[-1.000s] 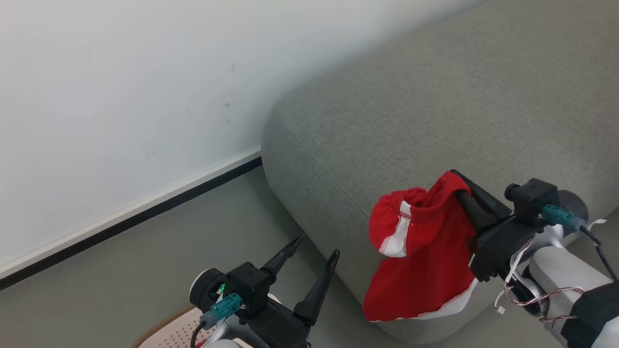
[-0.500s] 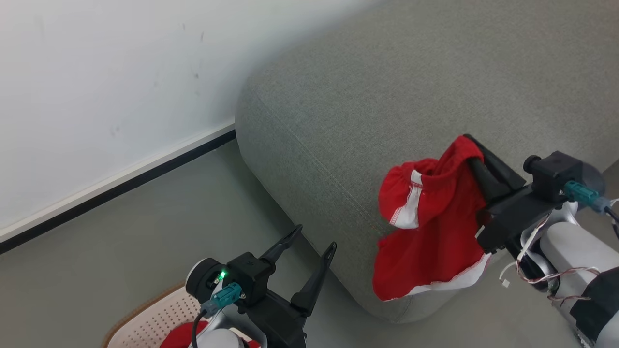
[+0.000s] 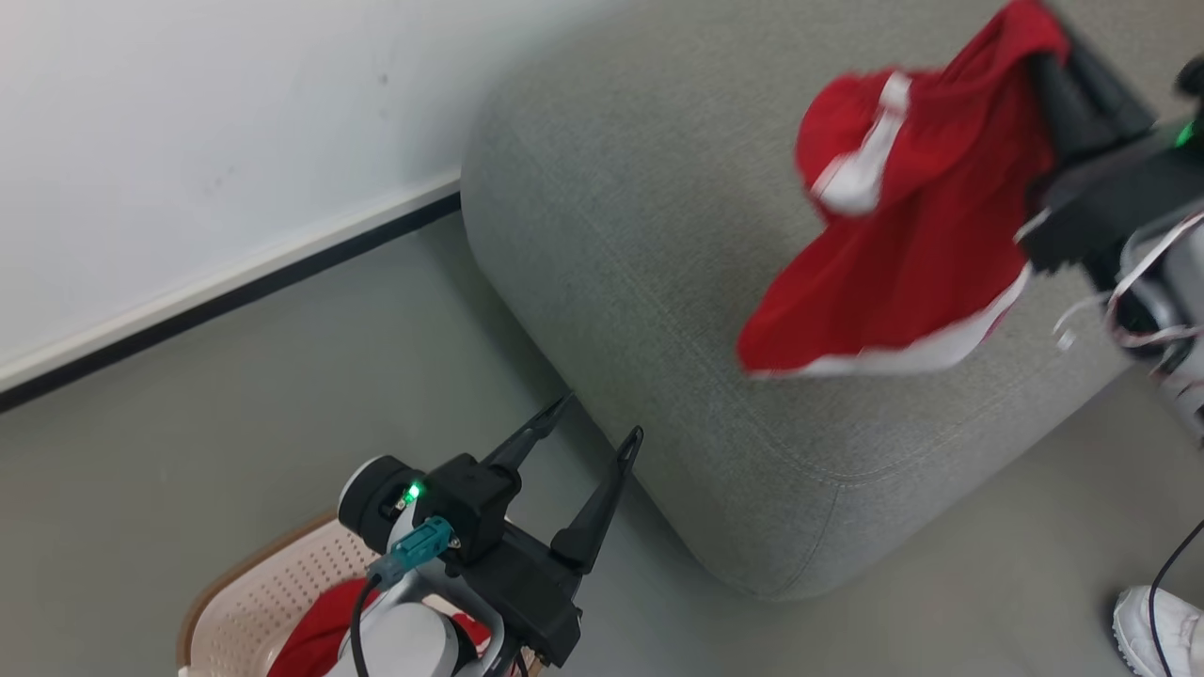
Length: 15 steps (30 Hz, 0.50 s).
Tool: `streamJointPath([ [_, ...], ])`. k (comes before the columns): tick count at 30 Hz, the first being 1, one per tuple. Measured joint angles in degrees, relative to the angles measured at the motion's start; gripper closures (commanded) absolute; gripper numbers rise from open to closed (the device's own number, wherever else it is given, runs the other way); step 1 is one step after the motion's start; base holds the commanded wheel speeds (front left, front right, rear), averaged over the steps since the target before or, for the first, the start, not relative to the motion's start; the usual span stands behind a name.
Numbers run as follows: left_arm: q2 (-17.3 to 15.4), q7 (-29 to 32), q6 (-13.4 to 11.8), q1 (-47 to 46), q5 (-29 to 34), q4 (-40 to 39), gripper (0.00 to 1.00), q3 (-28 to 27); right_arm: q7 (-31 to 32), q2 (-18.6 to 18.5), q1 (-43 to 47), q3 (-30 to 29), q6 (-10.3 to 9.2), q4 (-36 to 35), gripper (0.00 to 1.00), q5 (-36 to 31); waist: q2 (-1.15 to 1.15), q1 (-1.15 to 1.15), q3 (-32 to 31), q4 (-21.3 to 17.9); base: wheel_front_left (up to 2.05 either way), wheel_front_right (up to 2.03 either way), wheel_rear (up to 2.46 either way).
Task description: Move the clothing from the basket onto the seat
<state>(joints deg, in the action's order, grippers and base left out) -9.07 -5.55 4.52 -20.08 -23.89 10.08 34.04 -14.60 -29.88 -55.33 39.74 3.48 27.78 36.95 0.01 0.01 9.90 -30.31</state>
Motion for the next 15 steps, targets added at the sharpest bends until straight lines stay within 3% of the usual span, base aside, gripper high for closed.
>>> streamJointPath([
  [15,-1.26,3.43,0.01,-6.15,2.89,-5.76,0.00,0.42,0.48,-4.47,-16.08,-6.08,1.13,9.81,1.00,2.07,0.00,0.00,8.32,6.46,0.00,0.00,0.00],
])
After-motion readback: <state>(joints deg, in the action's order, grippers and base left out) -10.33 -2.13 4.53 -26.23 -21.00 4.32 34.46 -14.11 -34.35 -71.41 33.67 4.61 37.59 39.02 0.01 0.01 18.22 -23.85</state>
